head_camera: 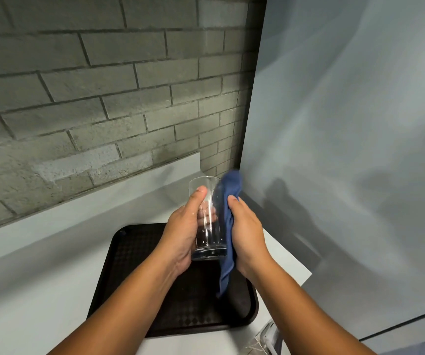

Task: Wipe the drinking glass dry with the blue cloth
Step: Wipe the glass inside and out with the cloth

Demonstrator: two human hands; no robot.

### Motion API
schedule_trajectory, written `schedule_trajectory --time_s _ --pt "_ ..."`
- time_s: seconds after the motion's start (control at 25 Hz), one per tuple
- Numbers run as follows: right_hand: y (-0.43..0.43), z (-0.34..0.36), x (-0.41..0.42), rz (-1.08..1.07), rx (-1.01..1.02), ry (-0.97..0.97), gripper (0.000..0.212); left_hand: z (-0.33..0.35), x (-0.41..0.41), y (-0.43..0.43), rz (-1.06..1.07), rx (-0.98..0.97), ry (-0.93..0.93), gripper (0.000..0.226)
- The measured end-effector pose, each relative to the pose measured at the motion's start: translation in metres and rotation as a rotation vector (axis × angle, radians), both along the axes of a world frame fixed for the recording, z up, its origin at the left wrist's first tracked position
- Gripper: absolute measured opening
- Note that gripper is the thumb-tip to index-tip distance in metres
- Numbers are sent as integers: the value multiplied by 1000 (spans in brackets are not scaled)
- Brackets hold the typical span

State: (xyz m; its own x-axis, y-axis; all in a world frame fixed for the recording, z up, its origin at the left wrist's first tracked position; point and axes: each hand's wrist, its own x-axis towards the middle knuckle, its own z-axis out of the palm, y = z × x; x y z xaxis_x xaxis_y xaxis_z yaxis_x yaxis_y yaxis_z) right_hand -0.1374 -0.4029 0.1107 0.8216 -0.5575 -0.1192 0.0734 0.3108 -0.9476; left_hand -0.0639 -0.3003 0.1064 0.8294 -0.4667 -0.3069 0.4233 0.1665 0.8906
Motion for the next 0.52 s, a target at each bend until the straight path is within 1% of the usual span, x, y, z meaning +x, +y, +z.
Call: schedule_trajectory --time_s 0.04,0.12,0.2,0.24,0.32,0.36,0.44,0.48,0.52 --pt "2 -1 -1 19 24 -7 33 1 -1 1 -16 -2 -10 46" --pt "7 -1 -6 34 -4 -1 34 3 -3 4 -65 40 -104 50" --pt "3 -1 -7 20 -61 -13 36 5 -3 5 -109 112 -232 61" --pt "-1 -2 -6 19 -71 -14 36 6 -2 7 -118 137 -259 66" --pt "-1 -4 -6 24 -162 -24 37 7 2 9 -101 172 -261 72" --pt "3 -5 -8 44 -248 -39 39 7 3 9 -91 187 -247 74" --pt "9 -7 -12 82 -382 -53 46 5 5 10 -89 174 -210 63" --pt "6 -7 -11 89 -380 -48 49 5 4 10 -104 172 -200 59" --pt "2 -4 -9 89 -326 -43 48 5 4 10 -122 175 -194 61"
